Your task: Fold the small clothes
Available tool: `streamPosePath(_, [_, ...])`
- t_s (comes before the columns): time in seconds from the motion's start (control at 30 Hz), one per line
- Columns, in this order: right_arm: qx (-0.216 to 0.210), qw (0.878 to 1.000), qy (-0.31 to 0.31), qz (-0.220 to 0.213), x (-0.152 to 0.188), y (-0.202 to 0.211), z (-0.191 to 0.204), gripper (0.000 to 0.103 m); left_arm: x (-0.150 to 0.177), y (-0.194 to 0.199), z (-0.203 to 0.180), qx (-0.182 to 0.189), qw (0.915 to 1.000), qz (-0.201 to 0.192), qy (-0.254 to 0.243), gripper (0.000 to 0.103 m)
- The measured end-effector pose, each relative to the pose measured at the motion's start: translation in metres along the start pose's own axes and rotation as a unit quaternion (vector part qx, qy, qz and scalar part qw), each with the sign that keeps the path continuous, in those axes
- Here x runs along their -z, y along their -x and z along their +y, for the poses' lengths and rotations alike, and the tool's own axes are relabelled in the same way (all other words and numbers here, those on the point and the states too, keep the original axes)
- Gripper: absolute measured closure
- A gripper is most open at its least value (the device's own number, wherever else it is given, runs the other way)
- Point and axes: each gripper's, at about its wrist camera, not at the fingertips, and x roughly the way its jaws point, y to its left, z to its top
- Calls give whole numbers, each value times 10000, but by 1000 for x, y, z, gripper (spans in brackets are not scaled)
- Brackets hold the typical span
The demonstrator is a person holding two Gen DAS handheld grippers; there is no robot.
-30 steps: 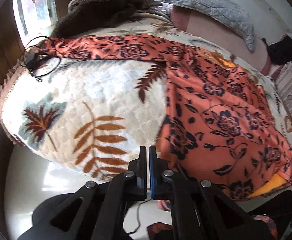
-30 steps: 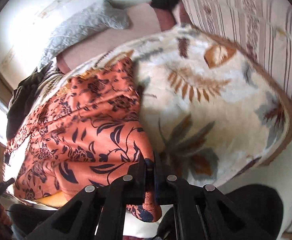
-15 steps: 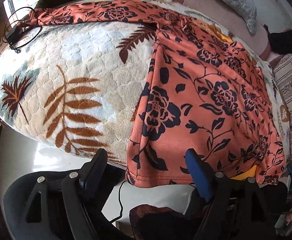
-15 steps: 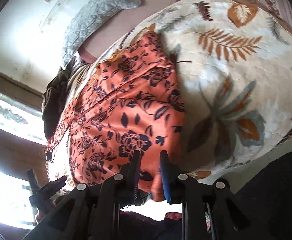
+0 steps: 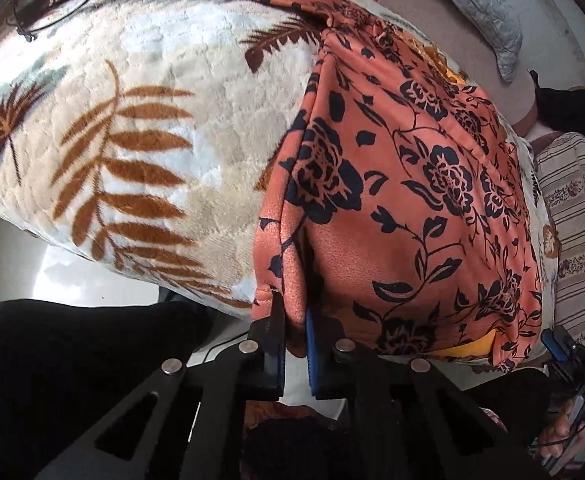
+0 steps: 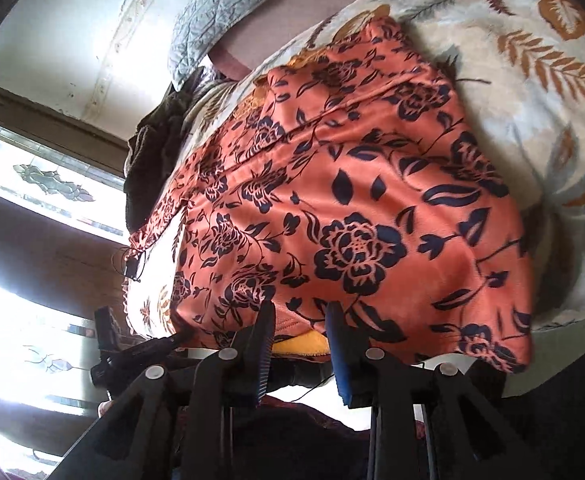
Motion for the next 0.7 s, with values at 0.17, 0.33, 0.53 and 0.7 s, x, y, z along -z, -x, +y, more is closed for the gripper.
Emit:
streamPosePath(0.17, [-69,9995,125,289,-3,-30,18,74,-4,38,40,-242,9993,-248,140,95])
streamPosePath(0.33, [-80,9987,162,468,-8,-53,23,74,-7,41,55,-313,9990,-180,247,101])
streamPosePath(0.53, [719,9904,-125,1177,-20,-99,13,74,-37,73,52,-252,9971,-667,248,97])
streamPosePath(0.7, [-2,9974,459,556,-38,-82,53,74,-90,98,79,-172,9871,-1287,940,22])
